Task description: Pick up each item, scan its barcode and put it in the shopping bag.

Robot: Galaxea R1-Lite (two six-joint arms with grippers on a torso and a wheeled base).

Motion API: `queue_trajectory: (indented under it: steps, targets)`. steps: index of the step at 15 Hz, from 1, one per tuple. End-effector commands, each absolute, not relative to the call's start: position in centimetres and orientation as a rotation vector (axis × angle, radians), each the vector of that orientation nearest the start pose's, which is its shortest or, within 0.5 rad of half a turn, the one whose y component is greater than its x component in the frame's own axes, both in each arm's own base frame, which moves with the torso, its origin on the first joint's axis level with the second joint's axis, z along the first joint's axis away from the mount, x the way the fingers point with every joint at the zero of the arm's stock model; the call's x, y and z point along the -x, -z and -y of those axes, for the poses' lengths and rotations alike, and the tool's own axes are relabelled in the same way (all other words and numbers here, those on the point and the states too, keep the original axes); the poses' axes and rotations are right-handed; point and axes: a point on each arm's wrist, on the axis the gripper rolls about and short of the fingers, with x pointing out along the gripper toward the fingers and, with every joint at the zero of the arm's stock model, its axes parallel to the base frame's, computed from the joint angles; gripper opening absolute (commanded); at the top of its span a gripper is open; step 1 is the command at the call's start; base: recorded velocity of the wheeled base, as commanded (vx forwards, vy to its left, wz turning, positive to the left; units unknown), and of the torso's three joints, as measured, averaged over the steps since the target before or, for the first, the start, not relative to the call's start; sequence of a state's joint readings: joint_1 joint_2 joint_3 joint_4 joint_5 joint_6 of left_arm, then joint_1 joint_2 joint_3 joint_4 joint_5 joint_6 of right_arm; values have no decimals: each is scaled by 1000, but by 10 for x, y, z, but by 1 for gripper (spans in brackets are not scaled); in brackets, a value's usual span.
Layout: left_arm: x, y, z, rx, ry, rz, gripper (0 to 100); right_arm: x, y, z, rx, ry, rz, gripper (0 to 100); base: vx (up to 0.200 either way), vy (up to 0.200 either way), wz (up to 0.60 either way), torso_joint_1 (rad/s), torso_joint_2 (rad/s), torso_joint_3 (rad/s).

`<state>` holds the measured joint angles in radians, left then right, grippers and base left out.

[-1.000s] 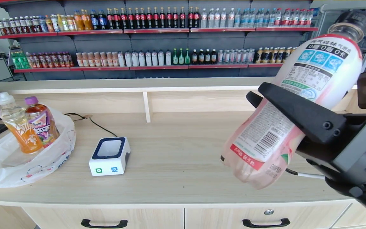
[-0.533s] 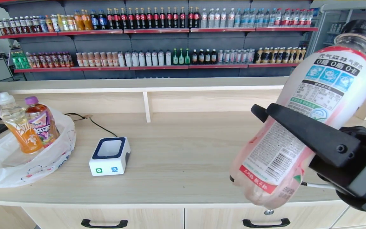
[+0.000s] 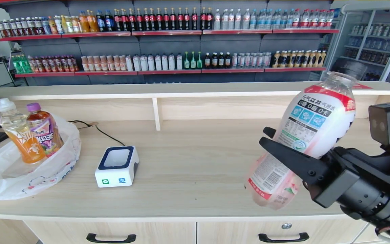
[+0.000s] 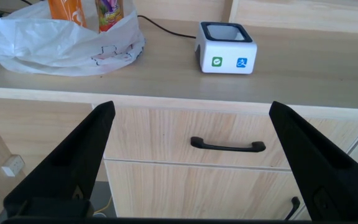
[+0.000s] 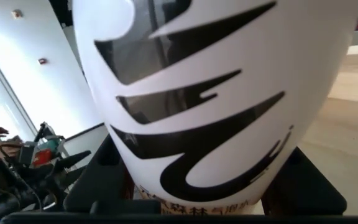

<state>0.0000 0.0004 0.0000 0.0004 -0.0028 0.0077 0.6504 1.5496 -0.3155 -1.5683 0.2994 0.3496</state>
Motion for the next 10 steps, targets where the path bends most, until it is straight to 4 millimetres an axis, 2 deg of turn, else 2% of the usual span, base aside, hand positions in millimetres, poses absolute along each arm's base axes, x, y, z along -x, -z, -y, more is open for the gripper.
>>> queue_trajectory:
  steps: [1, 3, 5, 8, 10]
  targets:
    - [23, -75, 0, -8, 3, 0, 100, -191, -176, -137, -291, -913, 146, 0, 0, 0, 0, 0, 0, 0]
    - [23, -75, 0, -8, 3, -2, 100, -203, -172, -130, -195, -852, 177, 0, 0, 0, 0, 0, 0, 0]
    - [23, -75, 0, -8, 3, 0, 100, -221, -170, -113, -78, -698, 224, 0, 0, 0, 0, 0, 0, 0]
    - [23, -75, 0, -9, 3, -2, 100, -225, -173, -109, -50, -412, 247, 0, 0, 0, 0, 0, 0, 0]
    - [23, -75, 0, -9, 3, 0, 100, -230, -172, -108, -13, -327, 248, 0, 0, 0, 0, 0, 0, 0]
